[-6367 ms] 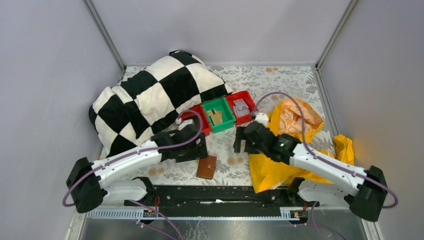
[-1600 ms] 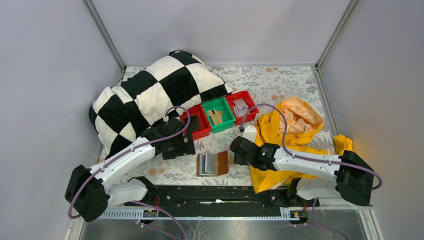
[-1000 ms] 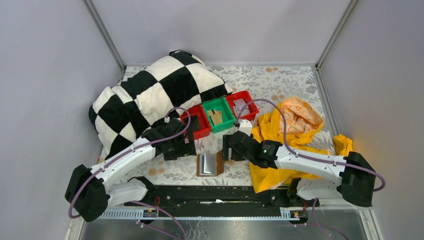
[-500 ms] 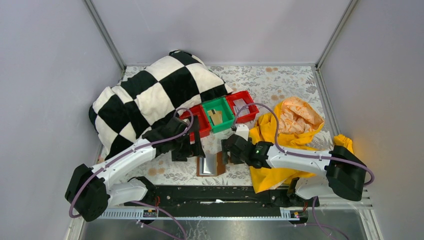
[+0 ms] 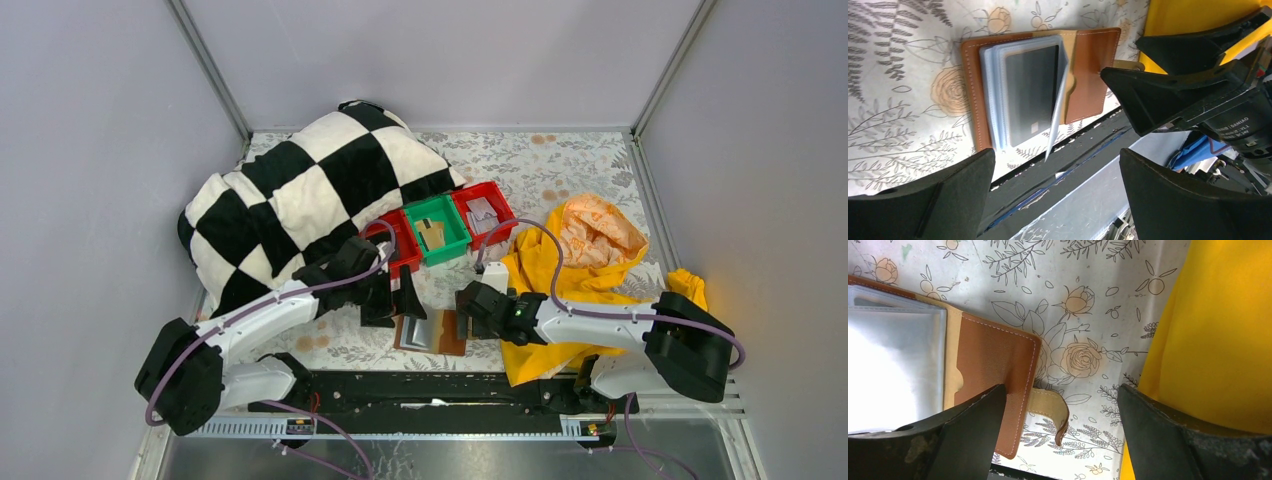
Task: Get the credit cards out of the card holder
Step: Open the card holder at the center of the board.
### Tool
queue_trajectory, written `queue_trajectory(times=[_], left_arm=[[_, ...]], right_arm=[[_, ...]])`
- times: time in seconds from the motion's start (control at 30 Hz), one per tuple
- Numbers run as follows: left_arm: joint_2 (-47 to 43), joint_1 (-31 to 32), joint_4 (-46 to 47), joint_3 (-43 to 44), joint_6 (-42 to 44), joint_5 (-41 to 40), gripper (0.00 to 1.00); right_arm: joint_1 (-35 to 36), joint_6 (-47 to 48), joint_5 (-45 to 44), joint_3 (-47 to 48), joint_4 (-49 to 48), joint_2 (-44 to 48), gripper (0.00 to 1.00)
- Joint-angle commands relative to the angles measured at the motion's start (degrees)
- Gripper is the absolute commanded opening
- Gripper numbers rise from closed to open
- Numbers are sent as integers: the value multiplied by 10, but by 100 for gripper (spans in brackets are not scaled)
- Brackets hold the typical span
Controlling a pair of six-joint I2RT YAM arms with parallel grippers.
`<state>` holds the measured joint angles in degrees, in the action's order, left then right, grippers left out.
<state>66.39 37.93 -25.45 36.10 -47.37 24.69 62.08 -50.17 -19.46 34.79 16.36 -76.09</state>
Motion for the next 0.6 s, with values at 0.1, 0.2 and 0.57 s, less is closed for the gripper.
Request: queue_trajectory(times=[0.1,0.2,0.57], left_arm=[[13,22,87,-14,-32,33,98],[31,30,123,-20,-46,43,98],[93,106,333,-35,-152,80,97]], right_arm=[[-5,-14,-21,-7,-11,1,89],[-5,-15,-19,-10,-15,1,89],[-7,-22,15,-44,-43,88,91]])
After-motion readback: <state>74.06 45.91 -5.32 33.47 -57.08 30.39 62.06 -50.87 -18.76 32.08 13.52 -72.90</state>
